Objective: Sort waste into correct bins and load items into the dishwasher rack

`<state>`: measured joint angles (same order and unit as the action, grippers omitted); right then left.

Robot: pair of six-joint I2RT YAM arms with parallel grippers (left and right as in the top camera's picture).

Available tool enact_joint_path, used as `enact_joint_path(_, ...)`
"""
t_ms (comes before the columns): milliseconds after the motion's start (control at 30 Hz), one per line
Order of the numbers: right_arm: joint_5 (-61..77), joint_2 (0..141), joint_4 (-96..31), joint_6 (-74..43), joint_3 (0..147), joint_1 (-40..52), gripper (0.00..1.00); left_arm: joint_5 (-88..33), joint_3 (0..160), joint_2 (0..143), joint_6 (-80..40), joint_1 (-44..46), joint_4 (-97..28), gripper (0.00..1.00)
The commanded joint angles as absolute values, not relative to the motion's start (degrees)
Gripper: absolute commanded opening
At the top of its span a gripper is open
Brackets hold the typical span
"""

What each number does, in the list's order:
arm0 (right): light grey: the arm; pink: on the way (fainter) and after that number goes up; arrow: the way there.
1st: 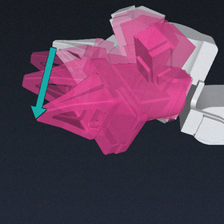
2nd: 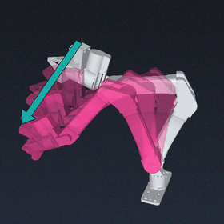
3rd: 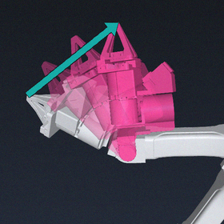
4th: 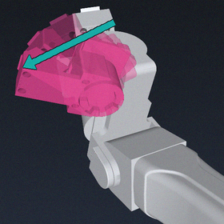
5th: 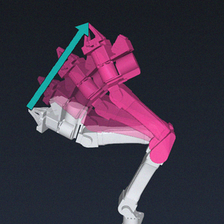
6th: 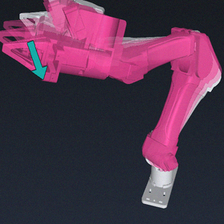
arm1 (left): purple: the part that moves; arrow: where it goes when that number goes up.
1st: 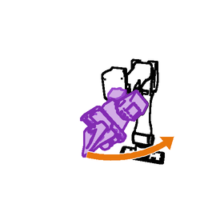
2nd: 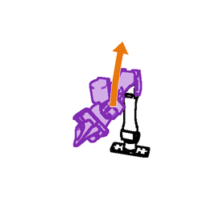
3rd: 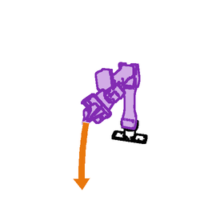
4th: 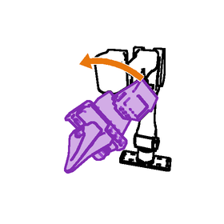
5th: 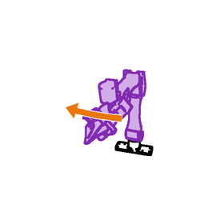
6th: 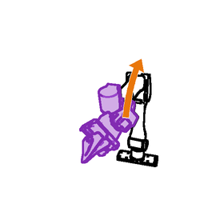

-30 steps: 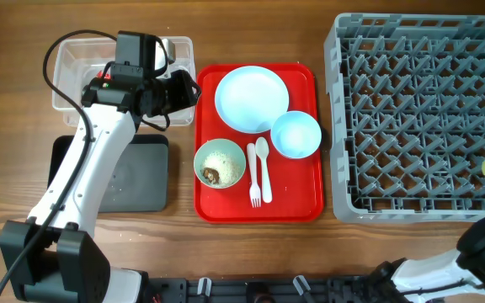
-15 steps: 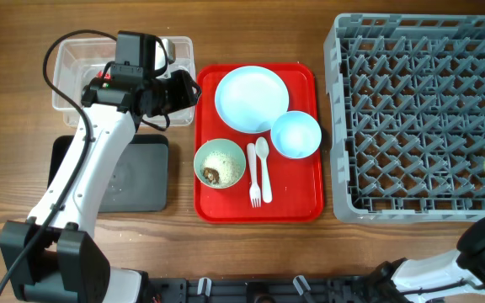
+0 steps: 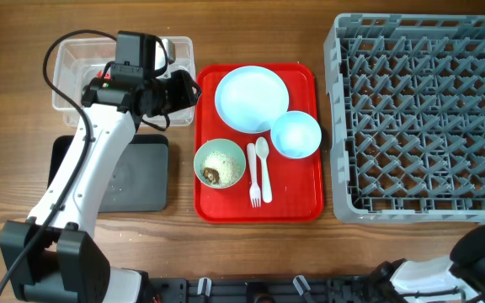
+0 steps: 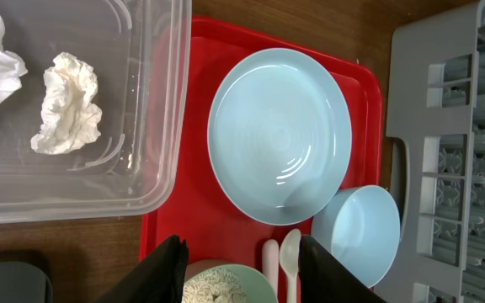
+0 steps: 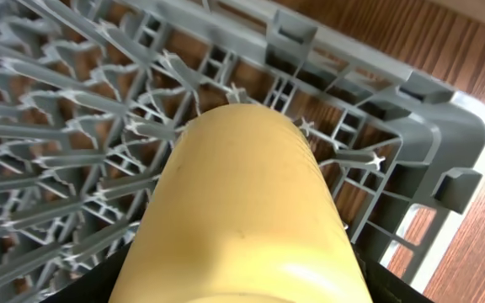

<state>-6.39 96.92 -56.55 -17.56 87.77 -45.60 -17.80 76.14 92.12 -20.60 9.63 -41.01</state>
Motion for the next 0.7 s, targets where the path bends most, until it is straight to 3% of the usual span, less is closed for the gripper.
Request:
enact_joint_path(0, -8.6, 100.1, -56.1, -18.2, 85.1, -45.8, 0.23, -16.8, 76.5, 90.8, -19.7, 9.4, -41.0, 0.44)
enact_joint_path(233, -8.6, 103.5, -56.8, -18.0, 84.6, -45.8, 0.25, -16.8, 76.5, 90.8, -19.7, 9.4, -41.0, 0.44)
enact_joint_path(333, -8.6, 103.7, -56.6, -18.1, 84.6, -45.8, 0.51, -16.8, 76.5, 90.8, -19.7, 9.4, -41.0, 0.44)
enact_joint_path(467, -8.5, 103.7, -56.6, -18.0, 84.6, -45.8, 0.78, -16.8, 76.5, 90.8, -19.7, 9.4, -41.0, 0.45)
enact_joint_path(667, -5.5, 103.5, -57.6, -18.0, 85.2, -45.8, 0.90, -16.8, 76.5, 90.8, -19.7, 9.4, -41.1, 0.50)
